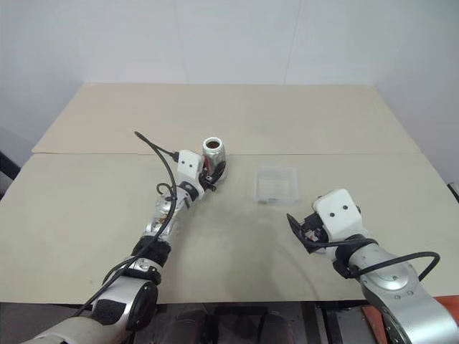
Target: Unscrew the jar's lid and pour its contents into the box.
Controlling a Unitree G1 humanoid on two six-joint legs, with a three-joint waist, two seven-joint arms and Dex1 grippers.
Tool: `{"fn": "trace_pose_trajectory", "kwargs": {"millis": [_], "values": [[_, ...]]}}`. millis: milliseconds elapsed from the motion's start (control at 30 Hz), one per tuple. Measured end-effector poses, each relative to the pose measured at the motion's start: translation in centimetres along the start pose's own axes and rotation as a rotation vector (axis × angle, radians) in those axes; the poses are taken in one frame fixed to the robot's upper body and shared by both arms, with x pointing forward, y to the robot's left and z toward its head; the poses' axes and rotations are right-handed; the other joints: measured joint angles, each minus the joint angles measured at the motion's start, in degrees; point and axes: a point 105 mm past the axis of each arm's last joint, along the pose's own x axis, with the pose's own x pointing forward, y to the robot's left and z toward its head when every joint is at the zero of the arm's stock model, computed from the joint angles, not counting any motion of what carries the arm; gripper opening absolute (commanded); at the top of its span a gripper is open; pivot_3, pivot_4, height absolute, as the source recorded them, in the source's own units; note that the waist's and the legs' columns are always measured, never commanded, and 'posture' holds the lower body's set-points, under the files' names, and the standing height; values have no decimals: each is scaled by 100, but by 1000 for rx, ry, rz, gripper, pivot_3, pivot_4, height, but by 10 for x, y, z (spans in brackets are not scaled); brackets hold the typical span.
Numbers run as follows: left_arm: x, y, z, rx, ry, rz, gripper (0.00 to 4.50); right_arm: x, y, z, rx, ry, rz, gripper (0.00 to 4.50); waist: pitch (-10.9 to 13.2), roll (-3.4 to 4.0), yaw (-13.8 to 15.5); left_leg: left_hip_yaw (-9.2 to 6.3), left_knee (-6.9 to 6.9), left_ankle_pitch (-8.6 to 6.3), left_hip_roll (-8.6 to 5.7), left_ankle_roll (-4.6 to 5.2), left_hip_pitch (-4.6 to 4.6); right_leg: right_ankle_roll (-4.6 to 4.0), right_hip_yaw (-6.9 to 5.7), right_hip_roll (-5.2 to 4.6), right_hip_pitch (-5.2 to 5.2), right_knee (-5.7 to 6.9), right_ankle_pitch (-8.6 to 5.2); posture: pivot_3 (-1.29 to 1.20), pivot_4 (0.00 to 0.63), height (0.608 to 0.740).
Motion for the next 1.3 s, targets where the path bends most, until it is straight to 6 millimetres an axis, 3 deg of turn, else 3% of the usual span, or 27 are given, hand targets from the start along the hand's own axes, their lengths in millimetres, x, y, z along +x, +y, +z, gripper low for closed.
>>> {"fn": "trace_pose_trajectory", "kwargs": {"millis": [167, 433, 633, 800, 1133, 1300], "values": [[1, -3, -1, -16, 1, 4, 2094, 1, -1, 2, -13, -10, 3, 4489, -1, 1, 7, -1, 0, 0, 0, 0, 3, 0, 0, 0, 3, 0, 0, 0, 150, 740], [-2, -1, -13, -101, 38, 6, 4444, 2, -3, 2, -13, -19, -18, 4500, -2, 2, -3, 0, -1, 0, 0, -1, 2, 0, 0, 0, 1, 0, 0, 0, 150, 740], [-7, 3, -13, -136, 27, 15, 4444, 4, 0, 0, -10, -18, -9, 4500, -2, 2, -5, 1, -1, 0, 1, -1, 3, 0, 0, 0, 2, -1, 0, 0, 150, 740], [-24, 5, -15, -113, 20, 2, 4444, 7, 4, -1, -8, -18, 8, 4500, -3, 3, -12, 1, -1, 1, 10, -2, 3, 0, 1, 0, 1, 0, 0, 0, 150, 740], [-83, 9, 1, -53, -16, -39, 4444, 21, 10, 1, -22, -37, 63, 4500, -6, 9, -17, 3, -2, 3, 24, -6, 7, -3, 4, 3, 0, 0, 2, 0, 150, 740], [-130, 6, 15, -40, 4, -292, 4444, 11, 12, -9, -36, -1, 144, 4500, -8, 13, -11, 4, -3, 4, 28, -9, 10, -11, 5, 4, -3, -8, -3, 0, 150, 740]]}}
